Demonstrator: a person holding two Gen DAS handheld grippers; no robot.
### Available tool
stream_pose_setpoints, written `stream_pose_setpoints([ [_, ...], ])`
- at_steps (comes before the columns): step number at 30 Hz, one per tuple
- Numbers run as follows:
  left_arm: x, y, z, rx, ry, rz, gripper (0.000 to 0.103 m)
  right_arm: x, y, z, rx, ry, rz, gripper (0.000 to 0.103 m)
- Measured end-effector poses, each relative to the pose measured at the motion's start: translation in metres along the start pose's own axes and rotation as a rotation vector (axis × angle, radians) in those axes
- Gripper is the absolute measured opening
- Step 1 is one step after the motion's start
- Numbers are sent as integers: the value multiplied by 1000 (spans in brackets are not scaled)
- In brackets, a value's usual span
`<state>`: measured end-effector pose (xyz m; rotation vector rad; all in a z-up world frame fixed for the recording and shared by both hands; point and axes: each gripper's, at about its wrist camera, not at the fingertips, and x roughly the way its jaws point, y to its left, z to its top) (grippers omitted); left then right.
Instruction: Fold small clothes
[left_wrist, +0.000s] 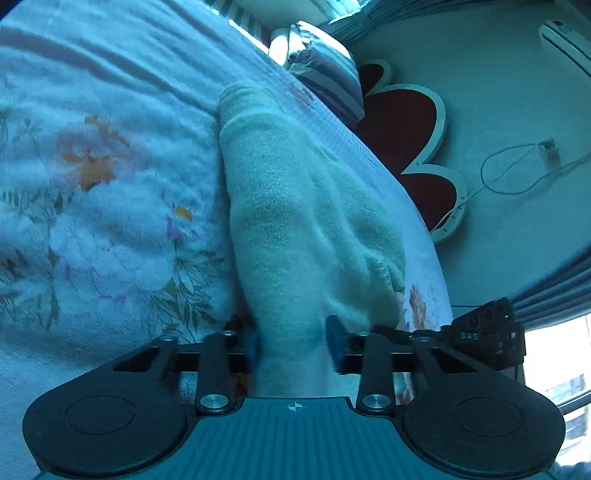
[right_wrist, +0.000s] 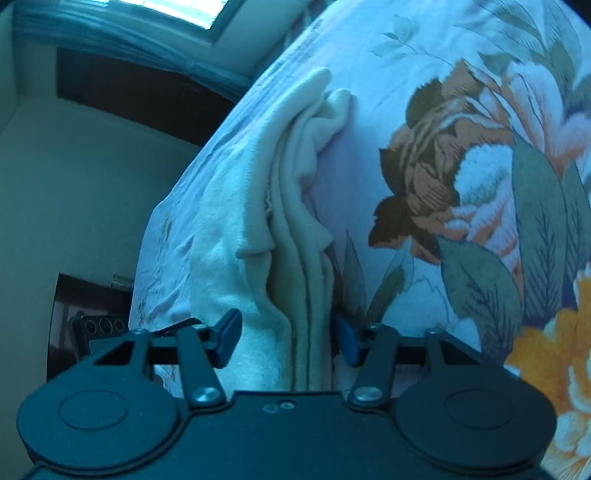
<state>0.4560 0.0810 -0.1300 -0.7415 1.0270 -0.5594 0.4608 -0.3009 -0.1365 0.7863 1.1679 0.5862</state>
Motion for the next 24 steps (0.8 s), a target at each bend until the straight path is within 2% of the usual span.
stream_pose_setpoints([
  [2,-2,4,-1,-51,27,-3,21,6,-6,-3,155,37,9,18],
  [4,-6,8,-9,-99,54,15,21,1,-6,-12,211,39,-8,17],
  [6,-10,7,-16,-72,66,89,21,-6,-10,-27,274,31,-20,17],
  [7,-10,5,-19,-49,65,96,21,-9,-10,-33,263,21,-55,17],
  [9,-19,-5,-21,-3,48,139,21,-9,-4,-41,171,8,-103,16],
  [10,-28,-16,-22,54,6,177,21,-12,2,-43,136,-3,-120,21],
  [11,-34,-26,-20,109,-35,217,21,-18,11,-44,84,-37,-141,24],
  [15,-29,-60,5,251,-195,348,28,-34,68,-34,-256,-222,-242,22],
  [17,-18,-70,22,295,-249,362,28,-27,85,-20,-366,-280,-257,20],
  [19,-7,-73,44,316,-257,391,28,-20,90,1,-435,-316,-258,17],
  [21,12,-75,55,362,-231,492,28,-5,91,24,-504,-330,-262,16],
  [22,20,-73,57,371,-217,517,28,6,92,32,-535,-315,-299,14],
  [24,28,-76,54,407,-205,559,42,26,84,45,-548,-263,-371,8],
])
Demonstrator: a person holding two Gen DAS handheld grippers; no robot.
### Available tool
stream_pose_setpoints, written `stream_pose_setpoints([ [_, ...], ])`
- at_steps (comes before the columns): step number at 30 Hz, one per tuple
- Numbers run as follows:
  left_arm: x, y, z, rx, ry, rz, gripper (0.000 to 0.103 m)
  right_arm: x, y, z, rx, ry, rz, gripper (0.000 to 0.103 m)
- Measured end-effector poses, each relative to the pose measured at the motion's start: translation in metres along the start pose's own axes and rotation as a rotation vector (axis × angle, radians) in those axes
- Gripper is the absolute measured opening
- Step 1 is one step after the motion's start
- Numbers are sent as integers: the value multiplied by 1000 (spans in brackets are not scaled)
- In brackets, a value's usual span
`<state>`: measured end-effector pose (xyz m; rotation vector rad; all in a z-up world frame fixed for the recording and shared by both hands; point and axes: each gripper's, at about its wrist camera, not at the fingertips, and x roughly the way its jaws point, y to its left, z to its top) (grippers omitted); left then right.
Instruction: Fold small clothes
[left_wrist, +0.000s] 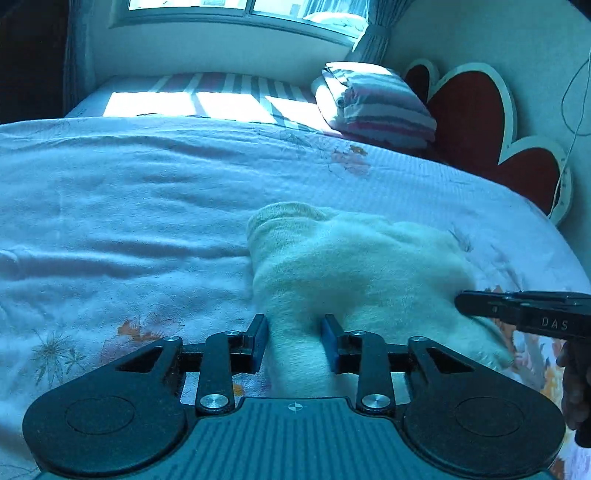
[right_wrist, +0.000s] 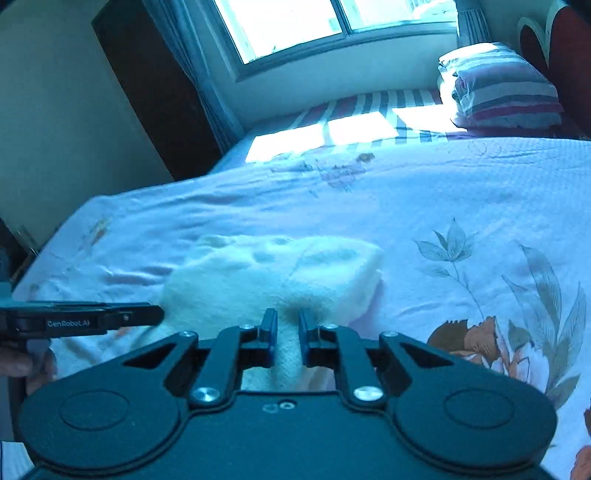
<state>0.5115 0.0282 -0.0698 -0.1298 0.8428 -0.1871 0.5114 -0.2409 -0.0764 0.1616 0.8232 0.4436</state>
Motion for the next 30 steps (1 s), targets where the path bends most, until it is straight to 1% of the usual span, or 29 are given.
stream_pose_setpoints([
  [1,0,-1,0,1,-7,15,50,11,-4,0,-6,24,-9,8],
  [2,1,2,-1,-17,-6,14,53,12,-9,-1,11,8,10,8],
  [3,0,5,-2,-36,-7,8,54,10,-14,-2,37,6,31,7],
  [5,-4,10,-4,-55,-17,9,59,9,-14,-3,23,6,41,7],
  [7,-15,9,-10,-62,-35,15,59,6,-11,-6,11,8,45,8],
  [8,-25,6,-14,-46,-55,28,59,1,-10,-5,17,11,44,12],
  [9,-34,3,-18,-35,-70,42,61,-8,-7,-4,17,-2,39,26],
  [11,-55,-6,-30,-18,-104,58,85,-31,2,-7,-2,-50,24,35],
  [12,-69,-11,-37,-17,-129,70,88,-40,7,-10,-7,-43,1,38],
  [13,-83,-17,-44,-11,-148,69,89,-52,14,-16,-11,-34,-33,38],
  [14,-98,-23,-53,-6,-163,66,89,-64,19,-23,-12,-47,-48,38],
  [16,-125,-32,-70,-4,-186,73,91,-91,33,-41,-15,-62,-55,41],
  [17,-136,-36,-79,-2,-198,76,96,-108,42,-53,-18,-76,-70,45],
  [18,-151,-40,-91,-4,-202,81,100,-123,51,-65,-22,-93,-81,50],
  [19,-165,-42,-101,-5,-205,76,103,-136,61,-76,-26,-109,-93,53],
  [21,-192,-47,-119,-2,-219,70,103,-160,82,-96,-31,-135,-115,65],
  [22,-206,-50,-127,7,-222,62,103,-175,96,-108,-45,-150,-128,68],
  [23,-222,-53,-138,22,-232,58,103,-186,108,-119,-60,-163,-147,73],
  [24,-237,-56,-148,37,-245,66,103,-196,118,-127,-66,-171,-160,80],
  [25,-252,-59,-156,48,-256,74,103,-209,130,-138,-66,-182,-168,85],
  [26,-264,-61,-164,57,-265,75,103,-220,140,-146,-65,-191,-181,95],
  [27,-281,-62,-174,62,-282,73,103,-232,151,-155,-65,-209,-194,99],
  [30,-319,-62,-198,47,-306,60,103,-260,176,-176,-66,-246,-206,100],
])
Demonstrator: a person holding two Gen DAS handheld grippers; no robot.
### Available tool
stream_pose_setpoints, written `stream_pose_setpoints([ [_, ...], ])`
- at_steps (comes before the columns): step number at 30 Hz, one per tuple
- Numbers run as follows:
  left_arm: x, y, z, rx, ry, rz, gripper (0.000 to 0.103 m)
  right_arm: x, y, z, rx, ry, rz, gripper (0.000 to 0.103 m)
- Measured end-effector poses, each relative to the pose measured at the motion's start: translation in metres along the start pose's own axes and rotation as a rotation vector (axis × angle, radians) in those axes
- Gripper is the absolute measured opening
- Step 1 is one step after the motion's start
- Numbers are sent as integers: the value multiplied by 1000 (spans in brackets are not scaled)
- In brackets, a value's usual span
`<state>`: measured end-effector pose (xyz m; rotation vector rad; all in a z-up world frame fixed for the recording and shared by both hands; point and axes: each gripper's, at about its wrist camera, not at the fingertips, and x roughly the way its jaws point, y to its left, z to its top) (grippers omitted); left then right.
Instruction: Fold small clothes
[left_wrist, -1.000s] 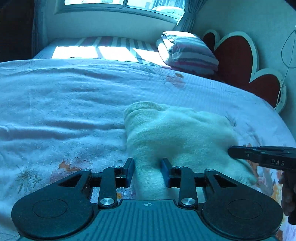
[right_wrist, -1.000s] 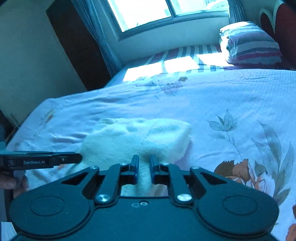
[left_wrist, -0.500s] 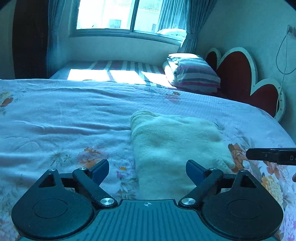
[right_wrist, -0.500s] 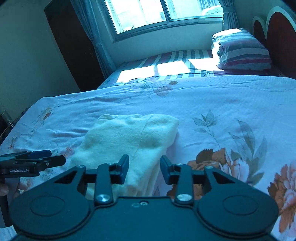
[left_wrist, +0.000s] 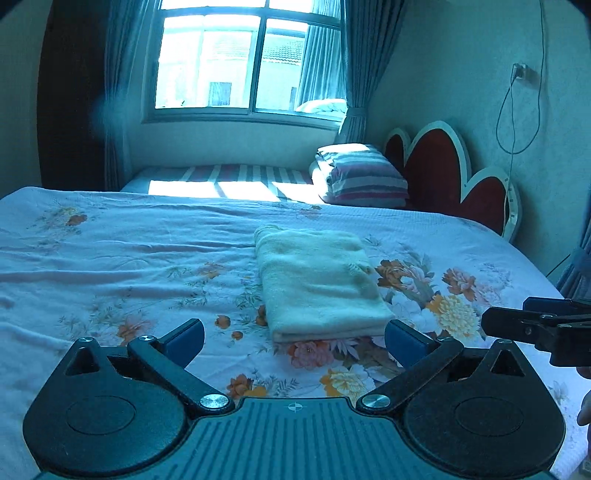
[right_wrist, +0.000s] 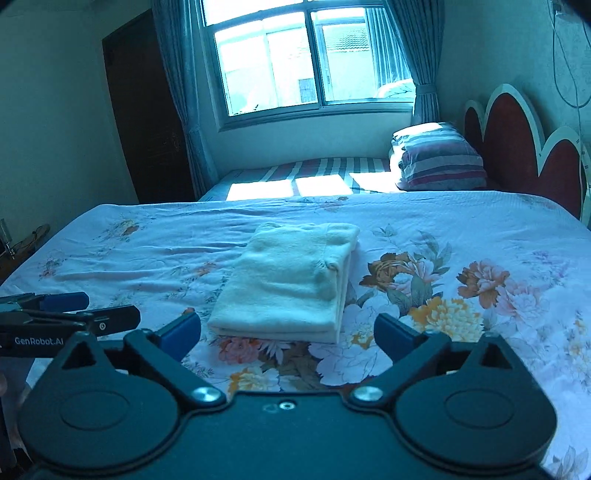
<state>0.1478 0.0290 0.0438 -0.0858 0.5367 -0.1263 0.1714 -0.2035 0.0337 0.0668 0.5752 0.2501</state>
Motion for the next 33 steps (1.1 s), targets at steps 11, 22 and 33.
stream_pose_setpoints([
  [11,-93,-6,-32,16,-60,-13,103,-90,49,-35,-41,-77,-30,102],
  [22,-136,-12,-35,30,-128,-5,103,-125,57,-46,-40,-123,-67,102],
  [33,-136,-17,-33,26,-135,-8,103,-128,54,-43,-54,-120,-70,102],
])
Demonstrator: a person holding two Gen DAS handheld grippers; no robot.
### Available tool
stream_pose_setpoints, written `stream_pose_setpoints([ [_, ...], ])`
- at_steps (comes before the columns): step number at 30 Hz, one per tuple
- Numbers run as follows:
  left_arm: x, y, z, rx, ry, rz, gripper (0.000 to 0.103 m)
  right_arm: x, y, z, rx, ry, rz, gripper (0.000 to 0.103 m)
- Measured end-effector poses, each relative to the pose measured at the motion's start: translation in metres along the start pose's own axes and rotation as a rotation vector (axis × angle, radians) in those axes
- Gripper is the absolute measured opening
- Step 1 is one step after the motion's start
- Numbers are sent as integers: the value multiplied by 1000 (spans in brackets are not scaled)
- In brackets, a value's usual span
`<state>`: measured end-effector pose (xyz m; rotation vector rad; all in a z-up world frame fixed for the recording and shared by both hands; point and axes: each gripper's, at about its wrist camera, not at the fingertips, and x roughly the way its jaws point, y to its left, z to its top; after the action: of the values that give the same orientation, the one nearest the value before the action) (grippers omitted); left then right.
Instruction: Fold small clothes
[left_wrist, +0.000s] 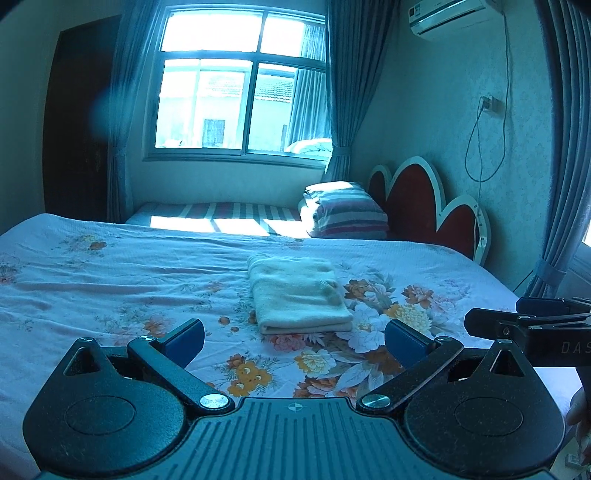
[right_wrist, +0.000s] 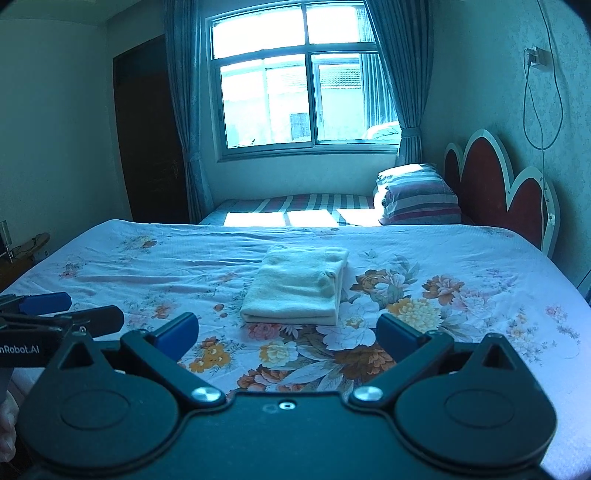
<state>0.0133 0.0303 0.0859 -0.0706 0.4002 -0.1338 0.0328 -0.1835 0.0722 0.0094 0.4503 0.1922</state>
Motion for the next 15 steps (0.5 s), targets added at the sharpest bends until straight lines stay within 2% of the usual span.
stream_pose_setpoints([
  [15,5,-13,4,10,2,-1,103,-1,-14,4,15,-6,-2,102],
])
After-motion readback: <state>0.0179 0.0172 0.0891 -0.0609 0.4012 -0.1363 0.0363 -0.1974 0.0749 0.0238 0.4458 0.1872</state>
